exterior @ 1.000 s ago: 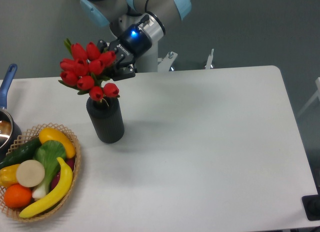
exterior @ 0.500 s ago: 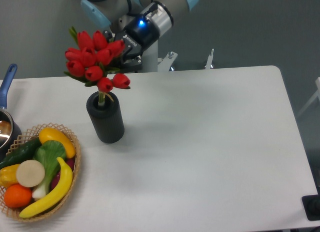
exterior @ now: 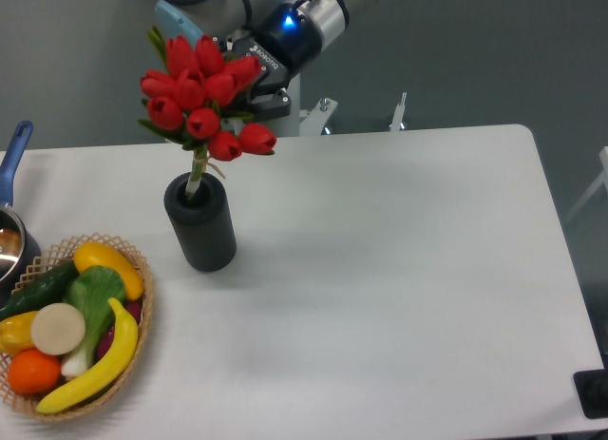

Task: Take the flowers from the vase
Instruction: 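Lift the tulips straight up out of the black vase, then carry the held tulips away from the vase over the table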

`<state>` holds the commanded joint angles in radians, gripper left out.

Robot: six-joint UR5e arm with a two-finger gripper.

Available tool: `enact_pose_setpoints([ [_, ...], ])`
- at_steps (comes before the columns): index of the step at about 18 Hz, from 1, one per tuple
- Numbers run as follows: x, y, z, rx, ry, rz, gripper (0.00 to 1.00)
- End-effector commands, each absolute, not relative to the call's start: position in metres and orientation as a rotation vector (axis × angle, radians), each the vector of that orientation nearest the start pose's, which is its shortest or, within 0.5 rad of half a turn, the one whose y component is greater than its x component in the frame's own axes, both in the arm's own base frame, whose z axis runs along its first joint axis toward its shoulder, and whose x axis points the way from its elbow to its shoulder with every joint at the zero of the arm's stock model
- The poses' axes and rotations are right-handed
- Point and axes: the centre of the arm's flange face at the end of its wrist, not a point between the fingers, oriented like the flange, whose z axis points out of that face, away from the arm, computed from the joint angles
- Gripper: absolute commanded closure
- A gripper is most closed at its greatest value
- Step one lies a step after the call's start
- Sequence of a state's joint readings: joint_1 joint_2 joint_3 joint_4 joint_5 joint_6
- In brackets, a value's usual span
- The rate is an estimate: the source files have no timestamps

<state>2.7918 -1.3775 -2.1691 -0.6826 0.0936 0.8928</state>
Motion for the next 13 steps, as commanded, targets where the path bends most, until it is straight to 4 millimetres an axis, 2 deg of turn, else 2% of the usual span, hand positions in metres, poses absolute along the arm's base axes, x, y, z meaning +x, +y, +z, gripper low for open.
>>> enact_pose_setpoints([
  [6,-0.314,0.329,0.509,-1.66,0.005,-0.331,0.89],
  [7,-0.329,0.328,0.506,-1.665,-0.011,-0.322,0.89],
  [10,-0.36,0.334,0.505,-1.689,-0.018,-0.296,0.89],
  [13,-0.388,0.339,0.496,-1.794,0.004,-0.159,0.89],
])
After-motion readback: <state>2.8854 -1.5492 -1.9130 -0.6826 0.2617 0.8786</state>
